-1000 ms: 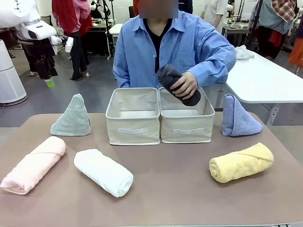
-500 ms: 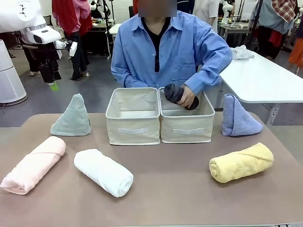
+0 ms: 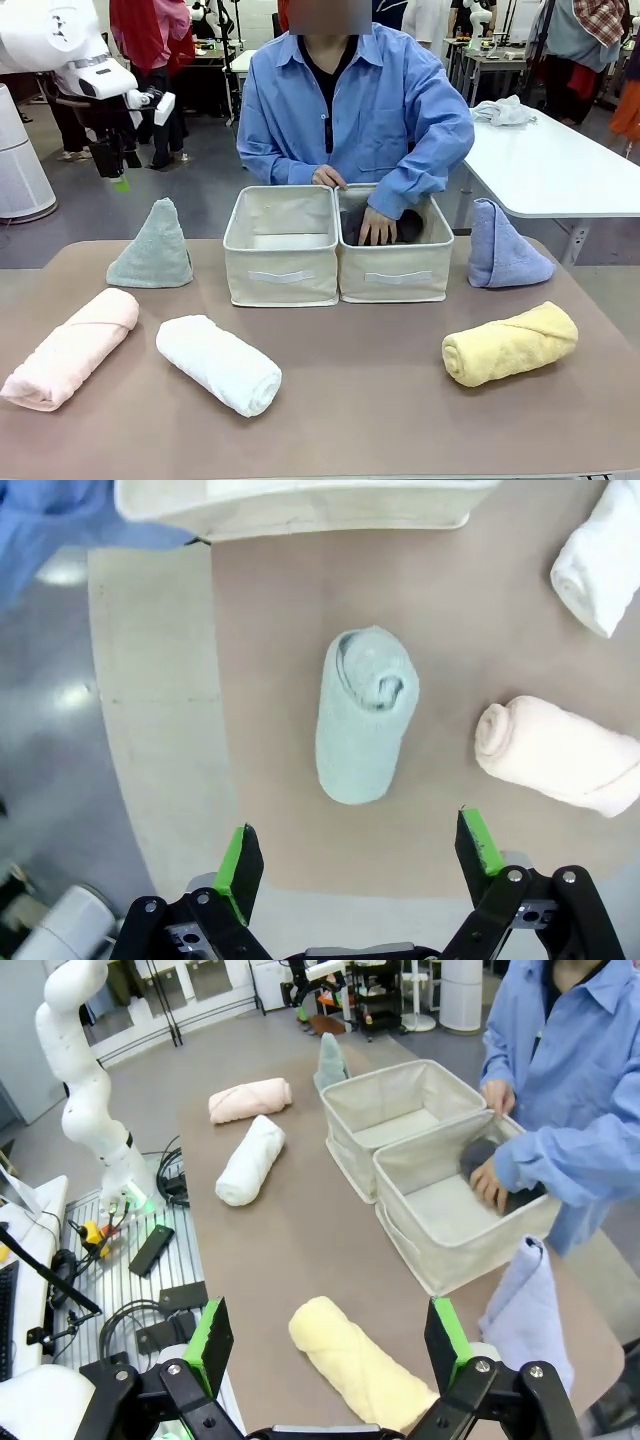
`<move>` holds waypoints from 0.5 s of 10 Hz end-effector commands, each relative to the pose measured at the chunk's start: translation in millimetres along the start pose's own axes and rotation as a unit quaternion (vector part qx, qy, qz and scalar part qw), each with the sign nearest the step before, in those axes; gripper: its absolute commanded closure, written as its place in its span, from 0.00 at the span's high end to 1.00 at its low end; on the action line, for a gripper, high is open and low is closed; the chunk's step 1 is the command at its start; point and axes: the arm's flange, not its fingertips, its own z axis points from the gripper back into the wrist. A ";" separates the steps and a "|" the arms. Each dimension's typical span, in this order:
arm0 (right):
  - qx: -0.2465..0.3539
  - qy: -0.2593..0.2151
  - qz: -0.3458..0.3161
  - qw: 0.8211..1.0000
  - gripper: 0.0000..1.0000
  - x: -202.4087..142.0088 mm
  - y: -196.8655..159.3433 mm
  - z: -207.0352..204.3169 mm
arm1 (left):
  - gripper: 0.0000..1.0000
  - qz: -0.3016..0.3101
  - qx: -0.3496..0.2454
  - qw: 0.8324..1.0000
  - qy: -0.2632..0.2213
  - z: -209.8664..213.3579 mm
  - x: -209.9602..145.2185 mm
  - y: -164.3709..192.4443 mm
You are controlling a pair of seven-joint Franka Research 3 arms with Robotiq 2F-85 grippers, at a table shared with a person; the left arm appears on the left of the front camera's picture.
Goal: Sort the towels based on their folding style.
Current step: Pick up one triangle-folded towel and place it in the left Fabric basket.
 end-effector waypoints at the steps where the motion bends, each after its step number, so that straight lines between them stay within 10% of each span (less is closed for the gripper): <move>1: 0.002 -0.005 0.004 1.000 1.00 -0.5 0.2 -1.0 | 1.00 -0.069 0.005 0.998 0.007 -22.1 7.4 7.8; 5: 0.002 -0.005 0.004 1.000 1.00 -0.5 0.2 -1.0 | 1.00 -0.088 -0.028 0.996 0.002 -50.9 24.4 20.1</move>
